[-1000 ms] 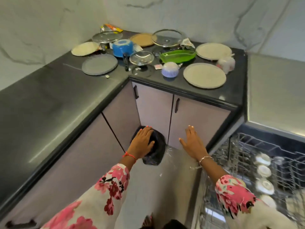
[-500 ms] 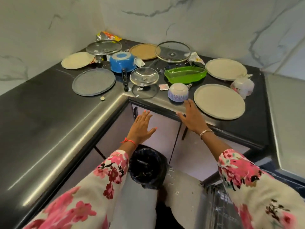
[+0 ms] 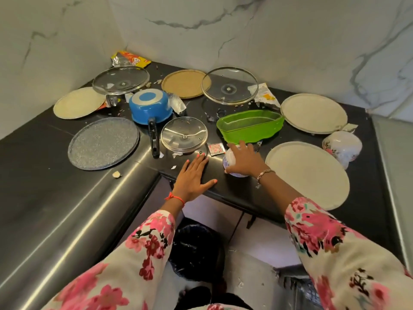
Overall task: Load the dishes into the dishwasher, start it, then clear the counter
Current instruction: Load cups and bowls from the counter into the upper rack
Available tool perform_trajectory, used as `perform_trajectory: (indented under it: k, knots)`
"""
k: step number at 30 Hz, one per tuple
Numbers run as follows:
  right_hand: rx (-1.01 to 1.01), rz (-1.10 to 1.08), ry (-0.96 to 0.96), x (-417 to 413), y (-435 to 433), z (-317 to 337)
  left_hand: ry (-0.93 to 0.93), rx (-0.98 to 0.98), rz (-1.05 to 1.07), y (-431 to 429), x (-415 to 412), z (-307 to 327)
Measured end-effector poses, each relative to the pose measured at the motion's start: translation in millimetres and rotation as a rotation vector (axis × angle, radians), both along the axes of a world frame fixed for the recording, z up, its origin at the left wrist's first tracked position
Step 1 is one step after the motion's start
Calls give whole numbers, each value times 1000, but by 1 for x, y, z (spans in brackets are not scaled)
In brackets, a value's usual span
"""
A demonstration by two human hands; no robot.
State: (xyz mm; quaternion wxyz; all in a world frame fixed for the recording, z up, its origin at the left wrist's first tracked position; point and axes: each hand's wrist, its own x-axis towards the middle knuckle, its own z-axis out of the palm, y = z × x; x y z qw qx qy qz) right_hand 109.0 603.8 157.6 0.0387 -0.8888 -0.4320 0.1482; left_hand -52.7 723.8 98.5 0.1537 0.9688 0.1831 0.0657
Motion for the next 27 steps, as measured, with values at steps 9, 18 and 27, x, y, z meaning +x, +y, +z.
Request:
perform_trajectory:
  k: [9,18,27]
  knots:
    - [-51,12,13,6,8,-6,-48,96,23,-2,0,-6]
    - [59,-11,62,5,4,5,25,13,17,1,1,0]
    - [146,9,98,-56,-54,19,-58,-4,32,-55,-72,-8]
